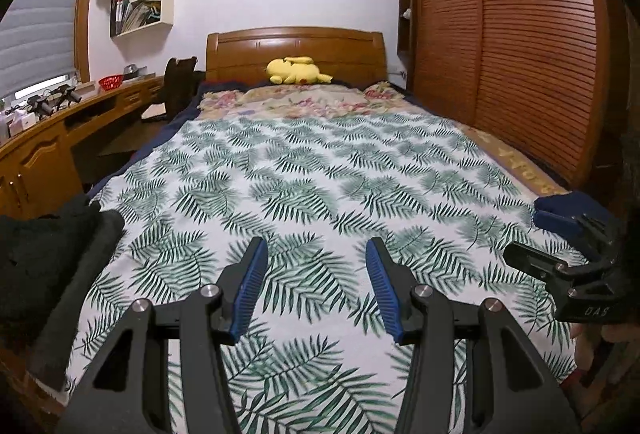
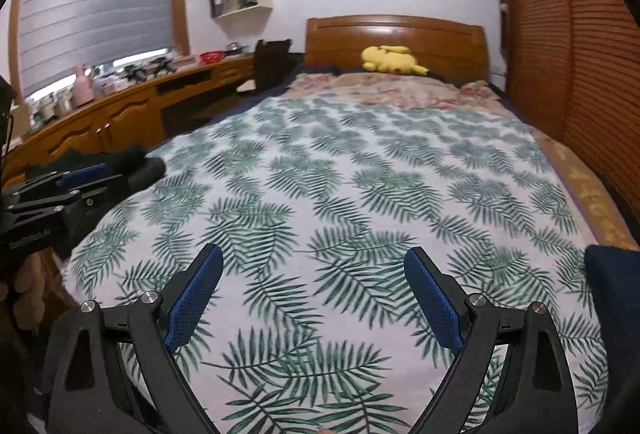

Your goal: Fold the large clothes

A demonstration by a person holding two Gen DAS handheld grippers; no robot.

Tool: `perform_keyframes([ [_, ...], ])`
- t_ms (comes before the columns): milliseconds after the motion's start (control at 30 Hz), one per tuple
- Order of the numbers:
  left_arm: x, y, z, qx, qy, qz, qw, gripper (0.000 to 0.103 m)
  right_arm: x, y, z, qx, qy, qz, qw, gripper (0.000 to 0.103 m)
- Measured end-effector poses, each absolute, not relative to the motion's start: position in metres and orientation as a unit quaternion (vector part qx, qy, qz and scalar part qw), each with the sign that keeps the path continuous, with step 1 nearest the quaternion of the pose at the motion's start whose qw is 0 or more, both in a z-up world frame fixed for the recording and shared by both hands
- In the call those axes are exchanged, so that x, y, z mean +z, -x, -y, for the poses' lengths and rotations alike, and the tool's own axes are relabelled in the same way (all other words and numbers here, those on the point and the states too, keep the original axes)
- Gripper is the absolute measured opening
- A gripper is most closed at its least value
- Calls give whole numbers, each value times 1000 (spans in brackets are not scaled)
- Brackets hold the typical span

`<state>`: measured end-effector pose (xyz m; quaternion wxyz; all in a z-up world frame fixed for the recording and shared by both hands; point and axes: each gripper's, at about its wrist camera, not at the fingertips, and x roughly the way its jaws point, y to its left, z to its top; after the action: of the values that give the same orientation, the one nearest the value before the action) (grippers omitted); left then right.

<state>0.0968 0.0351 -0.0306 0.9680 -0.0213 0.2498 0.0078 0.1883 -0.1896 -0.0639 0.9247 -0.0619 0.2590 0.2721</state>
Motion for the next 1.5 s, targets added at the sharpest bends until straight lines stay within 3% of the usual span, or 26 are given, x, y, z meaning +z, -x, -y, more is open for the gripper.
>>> perform_keyframes([
  [767,43,-36,-4,-13,14,-206,978,50,27,-114,246,203,13,-171,964,98],
  [1500,49,-24,-3,1,13,-195,981,50,34,-97,249,196,14,-160,967,99],
])
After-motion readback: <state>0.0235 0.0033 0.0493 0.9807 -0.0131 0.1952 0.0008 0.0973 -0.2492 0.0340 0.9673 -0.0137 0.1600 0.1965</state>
